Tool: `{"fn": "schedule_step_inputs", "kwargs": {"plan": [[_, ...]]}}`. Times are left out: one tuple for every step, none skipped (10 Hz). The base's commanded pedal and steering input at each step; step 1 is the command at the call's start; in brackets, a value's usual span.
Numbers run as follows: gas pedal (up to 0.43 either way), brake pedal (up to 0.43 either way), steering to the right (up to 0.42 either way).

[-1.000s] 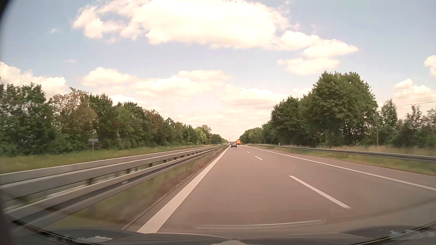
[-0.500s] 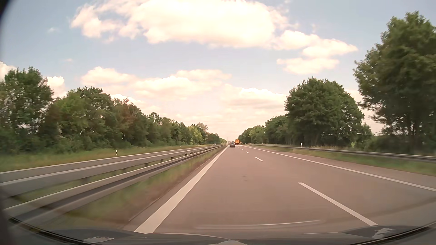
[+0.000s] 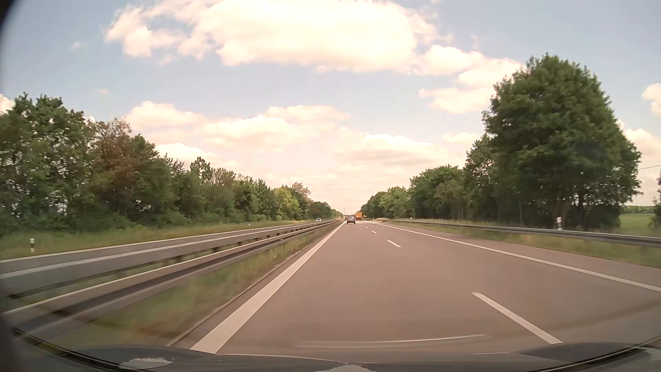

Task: Follow the waypoints while adhering to traffic rules and regulations

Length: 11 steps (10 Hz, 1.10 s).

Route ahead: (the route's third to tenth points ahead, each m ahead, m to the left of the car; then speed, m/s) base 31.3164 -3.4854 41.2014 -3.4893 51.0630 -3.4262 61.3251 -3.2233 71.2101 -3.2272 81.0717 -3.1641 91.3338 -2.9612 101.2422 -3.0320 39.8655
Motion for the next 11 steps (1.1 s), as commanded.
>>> {"fn": "schedule_step_inputs", "kwargs": {"plan": [[0.331, 0.012, -0.002], [0.331, 0.012, -0.003], [0.339, 0.012, -0.002], [0.339, 0.012, -0.002], [0.35, 0.012, -0.002], [0.35, 0.012, -0.003], [0.35, 0.012, -0.002], [0.35, 0.012, -0.003], [0.35, 0.012, -0.002], [0.35, 0.012, -0.002], [0.358, 0.012, -0.003]]}}
